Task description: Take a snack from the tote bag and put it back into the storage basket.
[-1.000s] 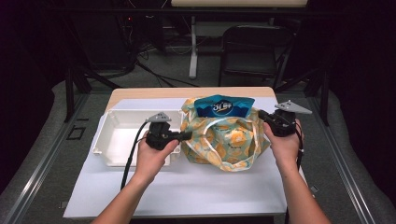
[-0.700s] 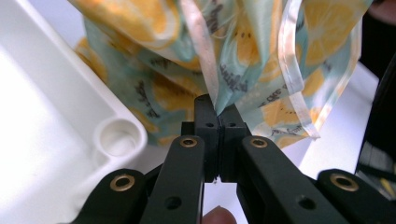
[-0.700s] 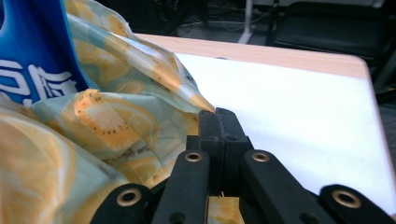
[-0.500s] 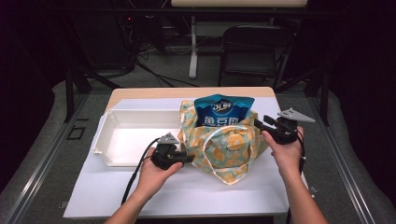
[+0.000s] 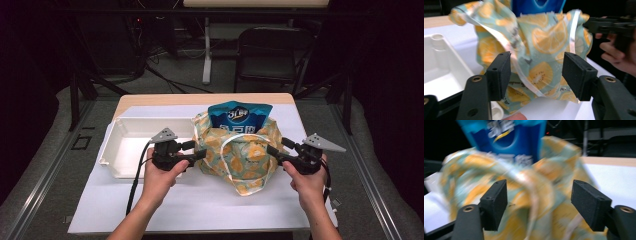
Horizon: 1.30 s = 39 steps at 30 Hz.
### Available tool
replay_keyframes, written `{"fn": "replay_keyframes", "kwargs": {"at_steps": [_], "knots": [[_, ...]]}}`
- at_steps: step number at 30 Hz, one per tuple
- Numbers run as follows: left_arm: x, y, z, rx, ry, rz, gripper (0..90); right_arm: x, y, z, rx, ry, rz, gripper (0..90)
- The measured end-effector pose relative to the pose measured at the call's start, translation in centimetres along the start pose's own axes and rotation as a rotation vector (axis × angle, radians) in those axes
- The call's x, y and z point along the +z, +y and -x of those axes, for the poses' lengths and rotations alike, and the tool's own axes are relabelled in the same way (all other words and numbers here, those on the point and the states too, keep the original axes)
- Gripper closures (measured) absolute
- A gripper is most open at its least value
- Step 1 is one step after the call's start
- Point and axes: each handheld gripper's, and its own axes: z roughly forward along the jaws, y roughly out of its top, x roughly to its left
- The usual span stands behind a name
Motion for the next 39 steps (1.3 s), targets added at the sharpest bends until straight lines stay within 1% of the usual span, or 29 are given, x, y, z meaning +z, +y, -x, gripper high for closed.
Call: {"fn": "replay_keyframes", "kwargs": {"at_steps": [2,3,4,5,6,7,9,10,11,12,13,15,16,17,18,19,20,22,25,26,27,29,30,31,33,34,36,38,39], "knots": [[0.6,0.0,-0.1,-0.021,0.004,0.005,38.0,-0.4,-0.5,-0.6,-0.023,0.026,-0.021,27.9],[0.8,0.1,-0.1,-0.03,0.005,0.006,37.5,-0.4,-0.9,-0.8,-0.033,0.048,-0.029,29.4],[1.1,0.1,-0.1,-0.037,0.0,0.016,37.4,-0.3,-1.2,-1.1,-0.055,0.055,-0.048,32.0],[1.3,0.1,0.0,-0.045,-0.008,0.017,37.5,-0.3,-1.5,-1.3,-0.08,0.048,-0.064,37.8],[1.4,0.2,0.0,-0.042,-0.012,0.007,37.7,-0.3,-1.7,-1.4,-0.102,0.041,-0.064,46.9],[1.6,0.2,0.1,-0.041,-0.014,0.01,38.2,-0.3,-1.9,-1.5,-0.104,0.047,-0.052,55.3],[1.9,0.3,0.3,-0.034,-0.018,-0.001,38.5,-0.3,-2.2,-1.5,-0.104,0.072,-0.044,72.5],[2.0,0.3,0.4,-0.03,-0.018,-0.004,39.5,-0.2,-2.4,-1.7,-0.115,0.072,-0.046,79.0],[2.1,0.4,0.5,-0.025,-0.017,-0.008,40.4,-0.1,-2.5,-2.0,-0.133,0.061,-0.056,85.7],[2.3,0.4,0.5,-0.026,-0.012,-0.011,41.5,-0.1,-2.7,-2.2,-0.151,0.048,-0.072,90.0],[2.4,0.4,0.6,-0.024,0.001,-0.023,44.1,0.0,-2.8,-2.5,-0.152,0.037,-0.082,90.0],[2.7,0.4,0.6,-0.015,0.027,-0.048,54.7,0.1,-3.0,-3.0,-0.167,0.041,-0.107,90.0],[2.8,0.3,0.6,-0.015,0.036,-0.052,64.8,0.1,-3.1,-3.2,-0.17,0.043,-0.119,90.0],[2.9,0.2,0.6,-0.011,0.049,-0.058,72.2,0.3,-3.4,-3.4,-0.17,0.044,-0.131,90.0],[2.8,0.2,0.5,-0.006,0.052,-0.061,80.8,0.4,-3.6,-3.5,-0.18,0.043,-0.152,90.0],[2.8,0.1,0.4,-0.006,0.053,-0.062,86.9,0.6,-3.9,-3.6,-0.186,0.036,-0.17,90.0],[2.8,-0.1,0.3,-0.006,0.048,-0.062,89.1,0.8,-4.3,-3.6,-0.189,0.034,-0.188,90.0],[2.7,-0.4,0.3,0.012,0.05,-0.07,89.8,1.2,-4.8,-3.4,-0.175,0.02,-0.221,90.0],[2.5,-0.7,0.4,0.042,0.073,-0.095,90.0,1.7,-5.4,-3.2,-0.172,0.004,-0.266,90.0],[2.5,-0.9,0.4,0.038,0.075,-0.092,90.0,1.9,-5.5,-3.2,-0.174,0.007,-0.282,90.0],[2.4,-1.0,0.3,0.029,0.072,-0.087,90.0,2.1,-5.7,-3.2,-0.173,-0.001,-0.299,90.0],[2.3,-1.3,0.1,0.025,0.075,-0.101,90.0,2.4,-6.0,-3.3,-0.179,-0.011,-0.319,90.0],[2.4,-1.6,0.1,0.018,0.079,-0.107,90.0,2.6,-6.2,-3.2,-0.184,-0.018,-0.34,90.0],[2.6,-2.0,0.1,0.014,0.089,-0.117,90.0,2.8,-6.4,-3.2,-0.181,-0.02,-0.349,90.0],[3.0,-2.7,0.2,0.032,0.109,-0.153,90.0,3.0,-6.7,-3.2,-0.183,-0.014,-0.37,90.0],[3.2,-3.2,0.4,0.035,0.119,-0.168,90.0,3.1,-6.8,-3.1,-0.191,-0.018,-0.382,90.0],[3.7,-4.0,0.6,0.055,0.137,-0.2,90.0,3.2,-6.8,-3.1,-0.191,-0.021,-0.394,90.0],[4.3,-4.8,0.6,0.055,0.15,-0.218,90.0,3.3,-7.0,-2.9,-0.18,-0.032,-0.401,90.0],[4.7,-5.2,0.6,0.062,0.17,-0.221,90.0,3.3,-7.1,-2.7,-0.179,-0.039,-0.412,90.0]]}}
